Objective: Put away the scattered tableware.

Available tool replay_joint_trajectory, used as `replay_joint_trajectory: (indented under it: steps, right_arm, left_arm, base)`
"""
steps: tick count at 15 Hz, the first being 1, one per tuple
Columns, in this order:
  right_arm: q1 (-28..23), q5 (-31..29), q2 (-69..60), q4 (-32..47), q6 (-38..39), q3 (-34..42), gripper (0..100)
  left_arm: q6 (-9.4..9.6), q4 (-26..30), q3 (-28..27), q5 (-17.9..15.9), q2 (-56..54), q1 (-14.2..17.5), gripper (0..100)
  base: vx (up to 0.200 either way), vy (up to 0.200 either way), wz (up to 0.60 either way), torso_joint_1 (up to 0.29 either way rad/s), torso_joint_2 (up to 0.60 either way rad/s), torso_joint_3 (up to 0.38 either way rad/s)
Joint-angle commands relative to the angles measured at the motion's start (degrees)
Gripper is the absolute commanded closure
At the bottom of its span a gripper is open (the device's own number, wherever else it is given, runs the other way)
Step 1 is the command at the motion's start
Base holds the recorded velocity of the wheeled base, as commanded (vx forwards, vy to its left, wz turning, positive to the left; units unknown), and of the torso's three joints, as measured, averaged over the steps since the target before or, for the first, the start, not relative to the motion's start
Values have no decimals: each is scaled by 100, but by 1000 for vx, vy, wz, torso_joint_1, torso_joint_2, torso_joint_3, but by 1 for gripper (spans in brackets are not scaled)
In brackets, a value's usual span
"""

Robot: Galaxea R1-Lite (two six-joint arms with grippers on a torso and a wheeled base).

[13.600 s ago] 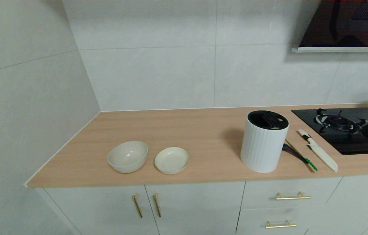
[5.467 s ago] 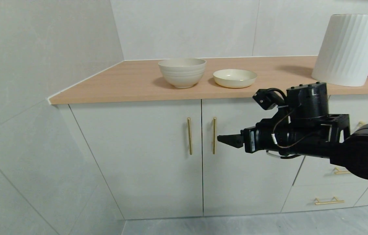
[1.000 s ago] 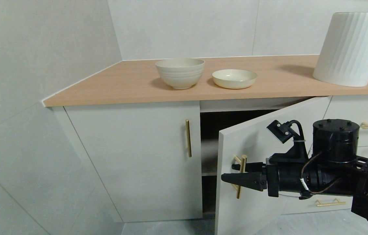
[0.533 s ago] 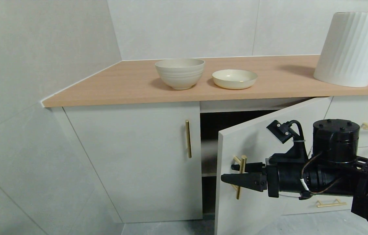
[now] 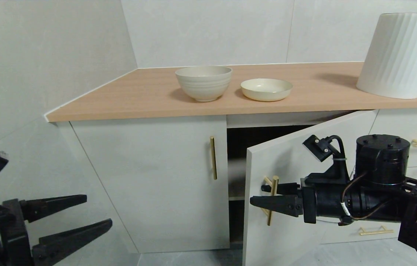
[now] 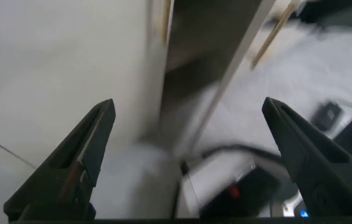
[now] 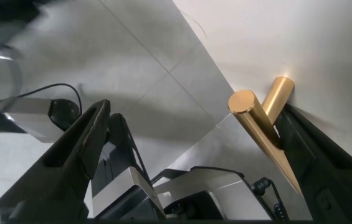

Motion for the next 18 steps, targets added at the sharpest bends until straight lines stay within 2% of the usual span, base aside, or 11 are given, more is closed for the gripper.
replay_joint_trajectory:
  steps: [1,2,4,6,8,11,12,13,14,16,18]
  right_arm:
    - [-8,-20,-17,-15,-3,7,0]
    - [-8,-20,-17,-15,-3,7,0]
    - [-8,-20,-17,-15,-3,7,0]
    - [-8,-20,-17,-15,-3,7,0]
    - [-8,-20,-17,-15,-12,7,0]
    - [-8,-20,-96,-15,-12,7,0]
    - [-8,-20,-122,-15,-12,7,0]
    - [-8,-29,-157,-15,-12,7,0]
    - [-8,-29,-184,-15,-12,7,0]
    - [-8,-29,-210,-15,-12,15,0]
    - [-8,-29,-201,-15,-3,24,0]
  left_arm:
    - [-11,-11,144,-1,362,-224,0]
    - [-11,-11,179,-1,354,-321,100]
    - [-38,-11,170,-1,415,-462,100]
    - [-205,-37,100,-1,547,-699,100]
    - [-389,-37,-67,-1,855,-1059,100]
    - [-398,-292,-401,-10,1725,-1613,100]
    - [-424,-529,-515,34,2032,-1850,100]
    - [-495,-617,-638,245,2252,-2070,100]
    - [-706,-626,-744,518,2402,-2360,100]
    - [-1154,-644,-1130,913,2850,-2668,100]
    - [-1453,-644,-1095,843,3149,-2800,100]
  base:
    - [0,0,0,0,0,0]
    - [0,0,0,0,0,0]
    - [0,0,0,0,0,0]
    - [0,0,0,0,0,0]
    - [0,0,0,0,0,0]
    - [0,0,0,0,0,0]
    - [0,0,0,0,0,0]
    - [0,0,0,0,0,0]
    - [0,0,0,0,0,0]
    - [0,0,0,0,0,0]
    - [0,0,0,0,0,0]
